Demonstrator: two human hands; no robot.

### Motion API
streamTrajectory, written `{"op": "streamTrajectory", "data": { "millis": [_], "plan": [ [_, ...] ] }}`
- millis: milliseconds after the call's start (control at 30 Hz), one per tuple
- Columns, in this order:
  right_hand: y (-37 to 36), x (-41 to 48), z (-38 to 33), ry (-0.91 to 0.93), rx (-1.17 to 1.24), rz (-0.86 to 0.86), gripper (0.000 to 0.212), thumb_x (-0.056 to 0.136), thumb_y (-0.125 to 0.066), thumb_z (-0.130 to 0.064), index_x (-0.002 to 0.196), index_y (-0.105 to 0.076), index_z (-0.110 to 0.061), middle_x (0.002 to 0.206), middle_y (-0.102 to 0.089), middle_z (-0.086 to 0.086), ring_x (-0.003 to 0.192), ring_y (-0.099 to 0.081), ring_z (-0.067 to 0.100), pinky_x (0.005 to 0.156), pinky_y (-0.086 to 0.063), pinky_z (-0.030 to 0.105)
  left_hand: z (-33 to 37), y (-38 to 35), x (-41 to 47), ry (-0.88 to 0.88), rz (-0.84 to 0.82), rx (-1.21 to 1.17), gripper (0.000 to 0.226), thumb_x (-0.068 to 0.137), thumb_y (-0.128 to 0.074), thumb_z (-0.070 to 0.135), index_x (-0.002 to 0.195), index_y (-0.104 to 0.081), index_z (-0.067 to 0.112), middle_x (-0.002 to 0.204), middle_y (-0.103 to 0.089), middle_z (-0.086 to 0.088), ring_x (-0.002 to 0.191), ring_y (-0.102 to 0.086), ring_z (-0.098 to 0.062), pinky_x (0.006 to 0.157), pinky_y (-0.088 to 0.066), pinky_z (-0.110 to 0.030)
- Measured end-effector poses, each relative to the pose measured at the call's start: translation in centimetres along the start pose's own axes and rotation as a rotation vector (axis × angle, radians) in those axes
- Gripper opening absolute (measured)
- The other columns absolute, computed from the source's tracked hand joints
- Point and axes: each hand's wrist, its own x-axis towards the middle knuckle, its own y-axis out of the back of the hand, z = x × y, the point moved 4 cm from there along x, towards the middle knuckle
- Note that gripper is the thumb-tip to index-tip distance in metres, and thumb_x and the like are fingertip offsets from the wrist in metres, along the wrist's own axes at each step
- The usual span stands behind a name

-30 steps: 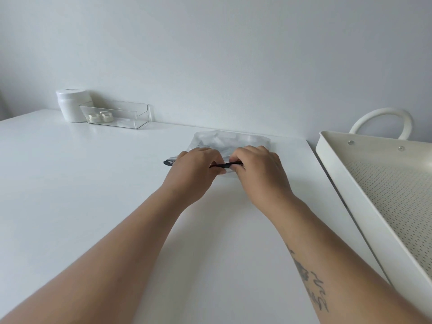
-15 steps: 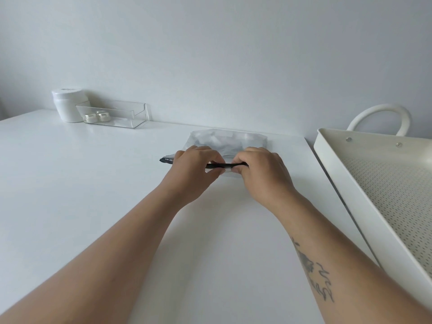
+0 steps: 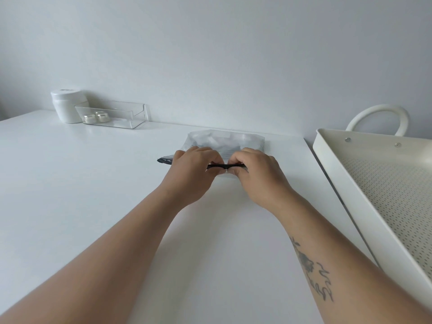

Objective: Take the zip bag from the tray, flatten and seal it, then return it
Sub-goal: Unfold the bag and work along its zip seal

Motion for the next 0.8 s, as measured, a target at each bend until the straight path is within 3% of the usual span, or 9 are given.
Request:
{"op": "streamTrajectory", "data": {
  "millis": [233, 400, 600, 800],
  "plan": [
    [-0.3, -0.1, 0.7, -0.024, -0.031, -0.047, 0.012, 0.094, -0.056, -0.017, 0.085, -0.053, -0.023, 0.09, -0.055, -0.009, 0.086, -0.047, 0.019, 0.08, -0.034, 0.034, -0.6, 0.4, -0.1, 0.008, -0.012, -0.016, 0.004, 0.091, -0.063, 0.026, 0.088, -0.066, 0.026, 0.089, -0.062, 0.013, 0.094, -0.05, -0.013, 0.089, -0.03, -0.035],
    [-0.5, -0.1, 0.5, 0.016, 0.013, -0.038, 0.004, 0.092, -0.061, -0.026, 0.094, -0.059, -0.023, 0.094, -0.058, -0.009, 0.092, -0.049, 0.014, 0.087, -0.031, 0.033, -0.3, 0.1, 0.0, 0.014, 0.002, 0.05, 0.01, 0.096, -0.054, 0.02, 0.089, -0.062, 0.023, 0.086, -0.056, 0.013, 0.092, -0.049, -0.014, 0.084, -0.026, -0.034],
    [-0.3, 0.1, 1.2, -0.044, 0.091, 0.055, 0.014, 0.087, -0.069, -0.022, 0.074, -0.062, -0.023, 0.072, -0.053, -0.013, 0.075, -0.048, 0.013, 0.076, -0.036, 0.033, 0.1, 0.6, 0.0, -0.026, 0.029, 0.012, 0.005, 0.092, -0.061, 0.026, 0.089, -0.066, 0.026, 0.087, -0.062, 0.013, 0.09, -0.052, -0.014, 0.089, -0.032, -0.036],
    [-0.3, -0.1, 3.0, -0.132, 0.159, 0.044, 0.017, 0.087, -0.068, -0.021, 0.072, -0.06, -0.023, 0.072, -0.054, -0.009, 0.07, -0.047, 0.005, 0.079, -0.037, 0.034, -0.9, 1.3, -0.1, 0.01, 0.03, 0.05, 0.005, 0.09, -0.065, 0.022, 0.09, -0.068, 0.026, 0.092, -0.064, 0.011, 0.092, -0.051, -0.016, 0.09, -0.03, -0.034]
  ]
}}
